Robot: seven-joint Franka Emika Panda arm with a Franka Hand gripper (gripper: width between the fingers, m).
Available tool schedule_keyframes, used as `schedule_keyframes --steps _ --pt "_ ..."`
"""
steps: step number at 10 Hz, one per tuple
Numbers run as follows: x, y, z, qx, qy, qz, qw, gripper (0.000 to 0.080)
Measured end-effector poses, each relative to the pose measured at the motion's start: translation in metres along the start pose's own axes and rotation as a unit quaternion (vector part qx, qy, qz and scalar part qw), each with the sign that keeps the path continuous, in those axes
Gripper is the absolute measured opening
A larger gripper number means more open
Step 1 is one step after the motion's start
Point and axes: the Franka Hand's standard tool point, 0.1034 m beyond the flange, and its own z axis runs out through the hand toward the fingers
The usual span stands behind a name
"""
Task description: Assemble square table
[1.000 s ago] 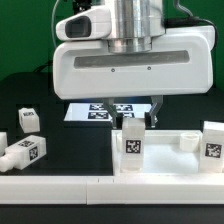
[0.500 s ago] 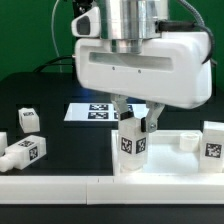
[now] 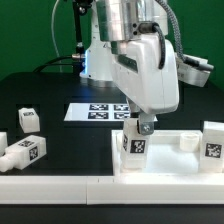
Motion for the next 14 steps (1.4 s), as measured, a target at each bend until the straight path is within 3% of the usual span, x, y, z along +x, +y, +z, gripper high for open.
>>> schedule_keyframes --steps 1,2,3,4,5,6,8,11,12,14 --pt "0.001 0.001 0.001 -0.002 0.002 -0.058 0.998 0.0284" --pt "0.001 0.004 0.003 -0.007 0.003 -0.134 0.991 0.0339" --pt "0.000 0.003 0.003 -0.008 0.005 -0.200 0.980 0.0528" --pt "0.001 0.004 0.003 -0.010 0.004 -0.293 0.956 0.0611" --pt "-0.001 0.005 0.004 -0.013 0.004 -0.356 0.934 0.0611" --pt "0.000 0.005 0.004 -0.012 0.004 -0.368 0.930 0.0644" --pt "0.001 0.005 0.004 -0.013 0.004 -0.431 0.902 0.0648" --pt "0.015 -0.003 -0.001 -0.013 0.010 -0.627 0.779 0.0649" --pt "0.015 -0.003 -0.001 -0.013 0.010 -0.621 0.783 0.0649" --pt "0.016 -0.002 -0.001 -0.013 0.010 -0.621 0.784 0.0416"
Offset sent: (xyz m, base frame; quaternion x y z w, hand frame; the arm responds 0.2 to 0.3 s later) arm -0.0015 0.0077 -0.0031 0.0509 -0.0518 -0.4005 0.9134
